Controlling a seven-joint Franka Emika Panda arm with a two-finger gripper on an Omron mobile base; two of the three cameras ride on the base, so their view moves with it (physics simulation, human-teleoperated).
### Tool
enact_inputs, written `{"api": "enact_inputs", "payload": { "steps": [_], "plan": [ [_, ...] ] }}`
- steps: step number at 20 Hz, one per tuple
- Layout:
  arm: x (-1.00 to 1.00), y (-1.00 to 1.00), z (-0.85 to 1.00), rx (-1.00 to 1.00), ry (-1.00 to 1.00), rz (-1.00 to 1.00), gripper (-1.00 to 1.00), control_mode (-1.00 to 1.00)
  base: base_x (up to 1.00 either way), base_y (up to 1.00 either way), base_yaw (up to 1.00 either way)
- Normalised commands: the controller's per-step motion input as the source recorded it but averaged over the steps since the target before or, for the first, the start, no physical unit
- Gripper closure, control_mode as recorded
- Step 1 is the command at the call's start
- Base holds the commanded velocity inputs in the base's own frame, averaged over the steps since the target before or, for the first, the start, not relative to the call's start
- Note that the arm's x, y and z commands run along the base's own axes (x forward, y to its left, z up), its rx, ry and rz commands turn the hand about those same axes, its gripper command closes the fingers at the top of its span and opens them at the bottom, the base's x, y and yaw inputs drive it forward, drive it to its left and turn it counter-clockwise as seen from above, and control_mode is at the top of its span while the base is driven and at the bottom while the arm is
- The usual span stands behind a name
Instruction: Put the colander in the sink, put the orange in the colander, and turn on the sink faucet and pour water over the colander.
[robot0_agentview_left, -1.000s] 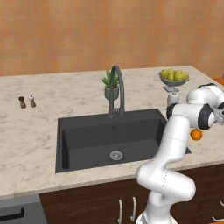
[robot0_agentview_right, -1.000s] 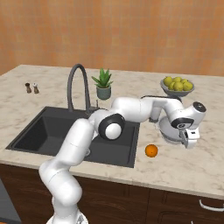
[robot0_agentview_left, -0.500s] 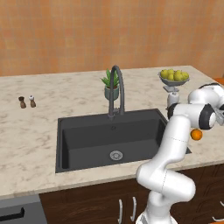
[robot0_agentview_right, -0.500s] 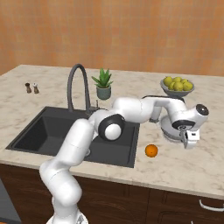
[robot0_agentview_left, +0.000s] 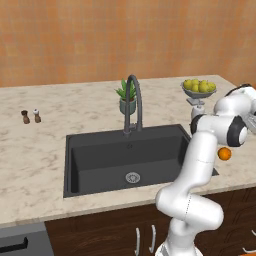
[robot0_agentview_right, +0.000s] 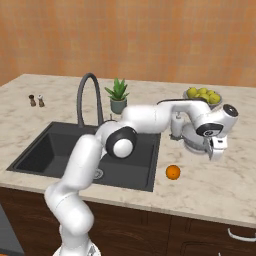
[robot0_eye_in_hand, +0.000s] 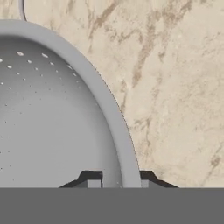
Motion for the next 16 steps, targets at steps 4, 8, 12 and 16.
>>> {"api": "enact_inputs", "payload": {
  "steps": [4,8,12,16],
  "plan": [
    [-0.5,0.63,0.39,0.0,-0.35,0.0,1.0,-1.0,0.0,0.0,0.0],
    [-0.59,0.81,0.44,0.0,-0.25,0.0,1.0,-1.0,0.0,0.0,0.0],
    [-0.55,0.86,0.67,0.0,-0.05,0.0,1.0,-1.0,0.0,0.0,0.0],
    [-0.37,0.82,0.63,0.0,-0.03,0.01,1.0,-1.0,0.0,0.0,0.0]
  ]
}}
